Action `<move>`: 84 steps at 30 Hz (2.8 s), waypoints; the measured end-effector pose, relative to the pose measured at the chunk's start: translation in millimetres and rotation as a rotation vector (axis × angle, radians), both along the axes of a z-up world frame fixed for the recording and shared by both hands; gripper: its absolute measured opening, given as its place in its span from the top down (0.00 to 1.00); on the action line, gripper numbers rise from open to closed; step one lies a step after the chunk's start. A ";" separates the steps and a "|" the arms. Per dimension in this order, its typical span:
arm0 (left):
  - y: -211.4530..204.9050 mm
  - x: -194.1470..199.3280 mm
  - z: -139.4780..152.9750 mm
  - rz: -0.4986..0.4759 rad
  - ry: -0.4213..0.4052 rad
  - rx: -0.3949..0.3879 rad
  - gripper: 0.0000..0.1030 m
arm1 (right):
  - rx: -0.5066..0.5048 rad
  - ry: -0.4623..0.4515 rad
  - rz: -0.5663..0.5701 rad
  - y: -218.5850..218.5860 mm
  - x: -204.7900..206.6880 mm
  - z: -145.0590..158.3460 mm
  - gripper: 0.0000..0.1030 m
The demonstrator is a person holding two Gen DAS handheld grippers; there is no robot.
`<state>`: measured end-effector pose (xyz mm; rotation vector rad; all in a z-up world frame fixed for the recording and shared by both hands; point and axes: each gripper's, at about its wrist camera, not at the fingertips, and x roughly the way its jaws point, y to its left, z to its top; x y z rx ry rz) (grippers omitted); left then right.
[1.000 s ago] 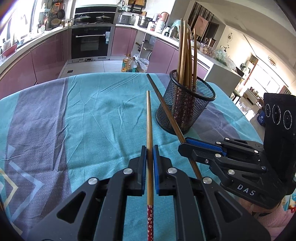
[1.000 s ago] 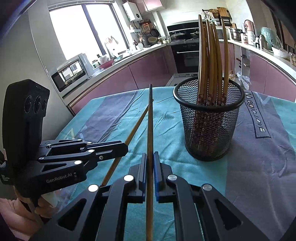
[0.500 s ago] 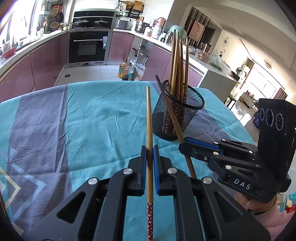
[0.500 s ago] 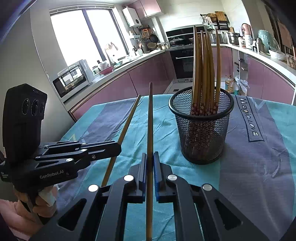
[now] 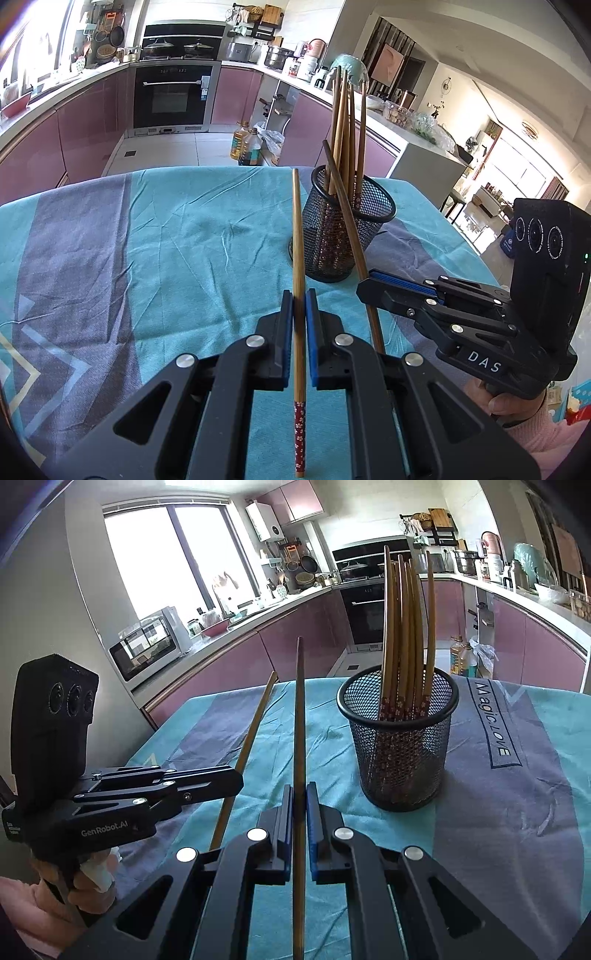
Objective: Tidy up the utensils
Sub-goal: 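Lift the left gripper's chopstick upright toward the mesh cup while the right gripper raises its chopstick, then hold both upright chopsticks beside the mesh cup, positioning them above its rim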
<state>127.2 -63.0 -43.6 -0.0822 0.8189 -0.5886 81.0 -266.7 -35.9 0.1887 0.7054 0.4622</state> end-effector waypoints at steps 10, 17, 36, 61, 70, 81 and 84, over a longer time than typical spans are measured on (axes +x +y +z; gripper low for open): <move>-1.1 -1.5 5.3 -0.006 -0.016 -0.007 0.93 | 0.011 -0.029 -0.002 -4.2 -4.7 7.8 0.94; -1.3 -2.5 8.3 -0.008 -0.025 -0.013 0.93 | 0.012 -0.038 -0.003 -3.5 -7.0 10.6 0.94; -3.6 -8.3 14.7 -0.025 -0.043 -0.030 0.93 | 0.017 -0.055 -0.013 -6.5 -8.3 15.6 0.94; -5.0 -6.0 16.4 -0.042 -0.044 -0.050 0.93 | 0.027 -0.073 -0.031 -11.8 -8.4 18.8 0.94; -6.1 -6.2 18.3 -0.040 -0.050 -0.052 0.93 | 0.029 -0.089 -0.037 -11.5 -9.1 23.3 0.94; -8.8 -4.0 20.6 -0.040 -0.059 -0.053 0.93 | 0.031 -0.100 -0.042 -13.0 -10.5 26.0 0.94; -9.1 -3.6 21.0 -0.038 -0.057 -0.054 0.93 | 0.030 -0.106 -0.045 -14.1 -10.8 27.9 0.94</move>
